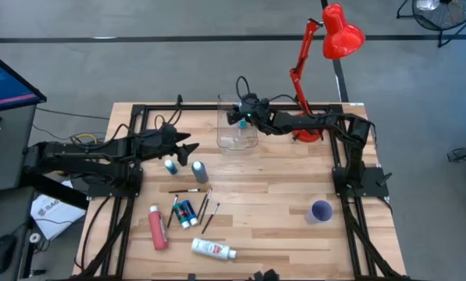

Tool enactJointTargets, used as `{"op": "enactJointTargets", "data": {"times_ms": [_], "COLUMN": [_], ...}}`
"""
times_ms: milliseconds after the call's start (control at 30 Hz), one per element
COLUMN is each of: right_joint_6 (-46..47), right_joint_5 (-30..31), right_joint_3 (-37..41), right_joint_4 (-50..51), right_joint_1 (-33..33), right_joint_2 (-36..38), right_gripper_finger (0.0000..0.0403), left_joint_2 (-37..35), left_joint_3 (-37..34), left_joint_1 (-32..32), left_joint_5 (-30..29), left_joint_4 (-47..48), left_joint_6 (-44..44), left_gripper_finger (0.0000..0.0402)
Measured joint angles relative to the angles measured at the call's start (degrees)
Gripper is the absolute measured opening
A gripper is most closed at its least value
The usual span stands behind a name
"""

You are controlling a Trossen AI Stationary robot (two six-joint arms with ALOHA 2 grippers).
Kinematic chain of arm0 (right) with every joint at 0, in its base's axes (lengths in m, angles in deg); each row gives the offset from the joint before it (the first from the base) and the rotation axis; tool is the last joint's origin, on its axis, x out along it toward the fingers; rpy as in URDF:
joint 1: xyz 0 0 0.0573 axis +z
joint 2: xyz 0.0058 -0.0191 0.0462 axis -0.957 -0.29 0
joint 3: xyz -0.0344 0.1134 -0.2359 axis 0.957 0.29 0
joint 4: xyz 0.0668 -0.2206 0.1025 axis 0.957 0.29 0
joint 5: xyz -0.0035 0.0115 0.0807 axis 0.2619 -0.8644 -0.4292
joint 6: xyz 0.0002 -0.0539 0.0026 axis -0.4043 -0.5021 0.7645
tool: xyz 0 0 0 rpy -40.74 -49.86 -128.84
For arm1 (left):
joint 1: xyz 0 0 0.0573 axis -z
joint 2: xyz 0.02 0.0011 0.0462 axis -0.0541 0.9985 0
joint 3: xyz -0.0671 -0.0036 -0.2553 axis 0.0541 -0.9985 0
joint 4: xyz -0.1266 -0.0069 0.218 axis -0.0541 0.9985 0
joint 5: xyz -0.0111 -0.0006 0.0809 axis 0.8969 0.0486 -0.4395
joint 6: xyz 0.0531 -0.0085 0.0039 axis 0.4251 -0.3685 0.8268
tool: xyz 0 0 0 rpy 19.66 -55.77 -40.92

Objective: Pick & Place Paint Supplies
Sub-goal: Put the light blue paint bottle into the transparent bin

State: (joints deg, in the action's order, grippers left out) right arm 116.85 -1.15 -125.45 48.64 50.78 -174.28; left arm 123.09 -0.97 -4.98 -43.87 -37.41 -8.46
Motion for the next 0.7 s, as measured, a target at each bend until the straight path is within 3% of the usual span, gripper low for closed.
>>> {"op": "enactJointTargets", "data": {"times_ms": [433,700], "right_joint_6": [-0.3,-11.5], "right_joint_5": [-0.5,-0.5], "right_joint_3": [-0.1,0.0], "right_joint_4": [-0.3,-0.7], "right_joint_1": [0.9,2.3], "right_joint_2": [-0.2,-0.3], "right_gripper_finger": [0.0245,0.0245], "left_joint_2": [0.0,0.0], "left_joint_3": [0.0,0.0], "left_joint_1": [0.7,0.7], "left_joint_5": [-0.1,-0.1], "left_joint_4": [0.1,0.1], "left_joint_6": [-0.4,-0.5], "left_gripper_finger": [0.0294,0.0294]}}
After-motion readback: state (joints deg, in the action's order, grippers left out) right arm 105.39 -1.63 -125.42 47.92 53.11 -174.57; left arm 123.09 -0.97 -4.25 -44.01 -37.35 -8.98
